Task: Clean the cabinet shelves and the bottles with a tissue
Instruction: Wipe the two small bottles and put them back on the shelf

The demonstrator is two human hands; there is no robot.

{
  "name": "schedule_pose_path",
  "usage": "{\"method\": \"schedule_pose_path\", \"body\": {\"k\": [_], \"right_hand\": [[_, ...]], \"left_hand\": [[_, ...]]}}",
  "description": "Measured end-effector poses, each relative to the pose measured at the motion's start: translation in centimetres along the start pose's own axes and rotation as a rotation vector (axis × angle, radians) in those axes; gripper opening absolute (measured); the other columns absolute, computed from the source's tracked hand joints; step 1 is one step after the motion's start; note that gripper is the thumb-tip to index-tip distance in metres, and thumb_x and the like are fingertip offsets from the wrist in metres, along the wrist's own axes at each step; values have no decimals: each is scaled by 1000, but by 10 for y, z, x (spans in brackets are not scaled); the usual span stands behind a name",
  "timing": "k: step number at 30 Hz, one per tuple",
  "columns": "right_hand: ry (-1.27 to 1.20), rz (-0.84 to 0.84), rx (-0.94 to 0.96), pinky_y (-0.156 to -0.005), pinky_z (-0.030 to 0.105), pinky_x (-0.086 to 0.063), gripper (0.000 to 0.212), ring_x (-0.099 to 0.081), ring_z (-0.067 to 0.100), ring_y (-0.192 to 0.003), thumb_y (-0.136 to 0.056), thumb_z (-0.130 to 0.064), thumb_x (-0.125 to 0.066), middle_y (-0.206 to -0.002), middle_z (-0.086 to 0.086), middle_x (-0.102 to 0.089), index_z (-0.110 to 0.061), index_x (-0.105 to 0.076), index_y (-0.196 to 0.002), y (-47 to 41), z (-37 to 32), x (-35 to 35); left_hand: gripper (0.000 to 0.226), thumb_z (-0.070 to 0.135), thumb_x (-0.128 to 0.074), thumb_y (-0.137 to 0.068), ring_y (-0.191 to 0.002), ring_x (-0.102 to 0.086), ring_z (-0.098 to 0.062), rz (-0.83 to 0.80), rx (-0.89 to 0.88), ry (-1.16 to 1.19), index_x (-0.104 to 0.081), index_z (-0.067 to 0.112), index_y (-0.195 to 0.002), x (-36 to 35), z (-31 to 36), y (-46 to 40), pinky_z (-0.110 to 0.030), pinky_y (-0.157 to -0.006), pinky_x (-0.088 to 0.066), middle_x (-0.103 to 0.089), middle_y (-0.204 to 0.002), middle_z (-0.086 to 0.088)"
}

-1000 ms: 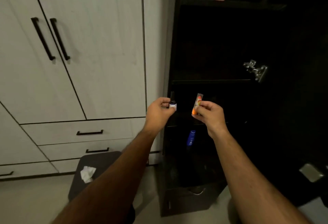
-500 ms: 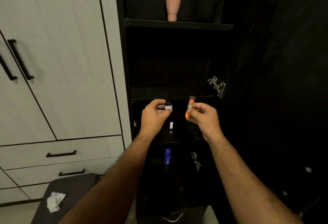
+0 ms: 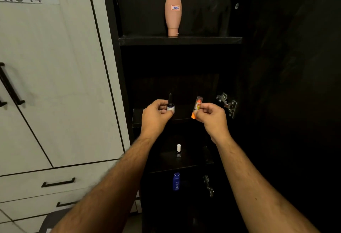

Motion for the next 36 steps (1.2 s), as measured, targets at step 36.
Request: {"method": "schedule_pose_path", "body": {"k": [36], "right_hand": [[519,-58,69,-64,11,-44,14,-61,-3,-73,-83,-15,-74,-75,-15,-63,-21,-70,-95,-94,23,-31]], "left_hand": [[38,36,-75,-80,-103,-57,-6,-56,125,-376,-59,32,-114,-9,-58,-71,-47,-101,-43,-56,-94,21]]}}
Point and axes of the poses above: each hand's wrist, its own y-axis away from the middle knuckle, its own x-axis out of the back of the hand, z = x × y, the point moved 4 cm from there along -y, towards the middle knuckle
